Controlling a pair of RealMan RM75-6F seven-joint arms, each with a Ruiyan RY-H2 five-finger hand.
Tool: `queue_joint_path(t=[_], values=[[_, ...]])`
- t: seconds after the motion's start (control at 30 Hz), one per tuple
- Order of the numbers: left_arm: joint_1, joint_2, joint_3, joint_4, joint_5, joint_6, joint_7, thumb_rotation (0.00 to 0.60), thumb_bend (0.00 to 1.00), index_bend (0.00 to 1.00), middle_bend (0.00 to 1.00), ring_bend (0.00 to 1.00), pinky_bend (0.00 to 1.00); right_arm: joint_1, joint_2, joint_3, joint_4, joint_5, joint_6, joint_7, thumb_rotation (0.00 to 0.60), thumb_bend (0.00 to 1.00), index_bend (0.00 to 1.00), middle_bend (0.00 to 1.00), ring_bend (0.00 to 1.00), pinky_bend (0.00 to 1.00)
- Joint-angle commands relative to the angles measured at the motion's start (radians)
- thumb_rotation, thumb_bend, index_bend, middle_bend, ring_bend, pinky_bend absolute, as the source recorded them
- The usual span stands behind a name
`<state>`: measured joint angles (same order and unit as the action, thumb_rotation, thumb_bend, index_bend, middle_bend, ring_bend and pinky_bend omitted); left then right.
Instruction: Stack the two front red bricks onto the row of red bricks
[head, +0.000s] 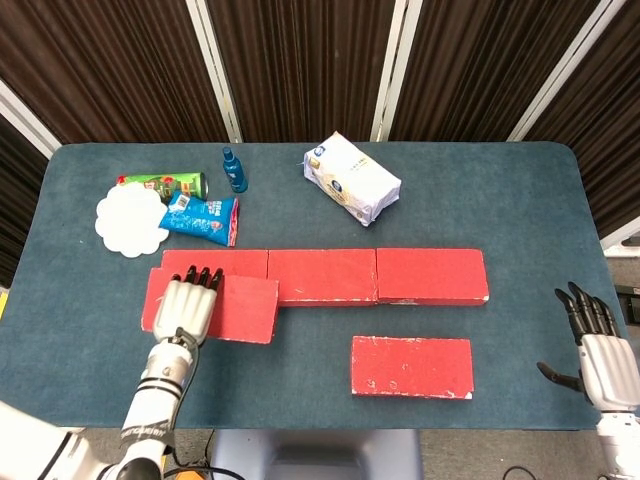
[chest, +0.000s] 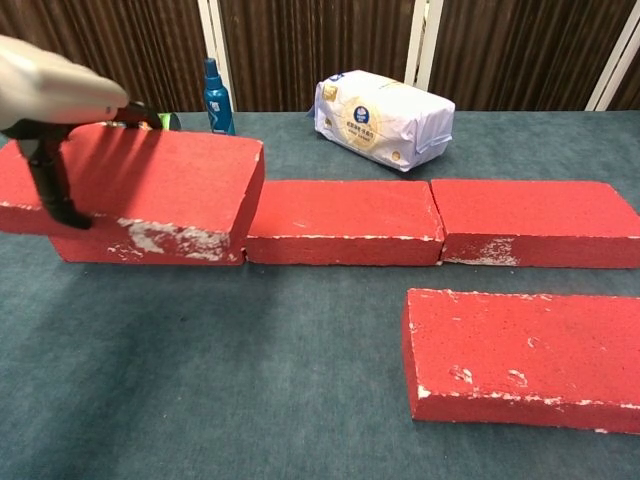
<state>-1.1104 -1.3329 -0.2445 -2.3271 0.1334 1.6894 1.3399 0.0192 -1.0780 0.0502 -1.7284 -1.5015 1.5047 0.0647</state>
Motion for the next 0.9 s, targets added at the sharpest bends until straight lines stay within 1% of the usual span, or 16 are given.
queue_joint_path(t=[0.03,0.1,0.2,0.3,0.37,0.5,0.57,0.67,0.9], values=[[-0.1,-0.034,-0.113,0.105,-0.155,-0.042,0.082,0.6,0.2,0.0,0.14,0.09,0.27,-0.001,0.002,0.0,0.001,-0.001,0.001,0.003,0.6,0.0,0.08,0.03,0.03,0.0],[-0.141,-0.051,-0.158,0.175,-0.226,-0.068,0.112,0.6,0.2,0.0,0.14,0.09,0.27,-0.003,0.004,0.0,0.001,-0.002,0.005,0.006,0.6,0.0,0.08,0.03,0.03,0.0],[-0.194,-0.084,-0.21,0.28,-0.307,-0.104,0.147,0.6,0.2,0.0,0.14,0.09,0.27,-0.004,0.007,-0.003,0.0,-0.006,0.006,0.007,0.6,0.0,0.08,0.03,0.03,0.0],[-0.235,-0.117,-0.252,0.385,-0.385,-0.141,0.172,0.6,0.2,0.0,0.14,0.09,0.27,-0.005,0.009,-0.004,0.0,-0.009,0.008,0.009,0.6,0.0,0.08,0.03,0.03,0.0],[-0.26,-0.137,-0.269,0.458,-0.423,-0.16,0.195,0.6,0.2,0.0,0.14,0.09,0.27,-0.008,0.01,-0.003,0.001,-0.008,0.011,0.013,0.6,0.0,0.08,0.03,0.03,0.0],[-0.283,-0.163,-0.295,0.565,-0.488,-0.191,0.22,0.6,0.2,0.0,0.14,0.09,0.27,-0.008,0.011,-0.002,0.003,-0.001,0.009,0.012,0.6,0.0,0.08,0.03,0.03,0.0],[-0.286,-0.172,-0.309,0.607,-0.523,-0.208,0.23,0.6,0.2,0.0,0.14,0.09,0.27,-0.006,0.011,-0.002,0.006,0.003,0.002,0.01,0.6,0.0,0.08,0.03,0.03,0.0],[-0.292,-0.186,-0.32,0.657,-0.546,-0.221,0.238,0.6,0.2,0.0,0.14,0.09,0.27,-0.004,0.009,0.001,0.009,0.009,0.0,0.006,0.6,0.0,0.08,0.03,0.03,0.0],[-0.301,-0.216,-0.321,0.689,-0.551,-0.245,0.251,0.6,0.2,0.0,0.14,0.09,0.27,0.003,0.002,0.004,0.012,0.02,-0.015,-0.009,0.6,0.0,0.08,0.03,0.03,0.0]])
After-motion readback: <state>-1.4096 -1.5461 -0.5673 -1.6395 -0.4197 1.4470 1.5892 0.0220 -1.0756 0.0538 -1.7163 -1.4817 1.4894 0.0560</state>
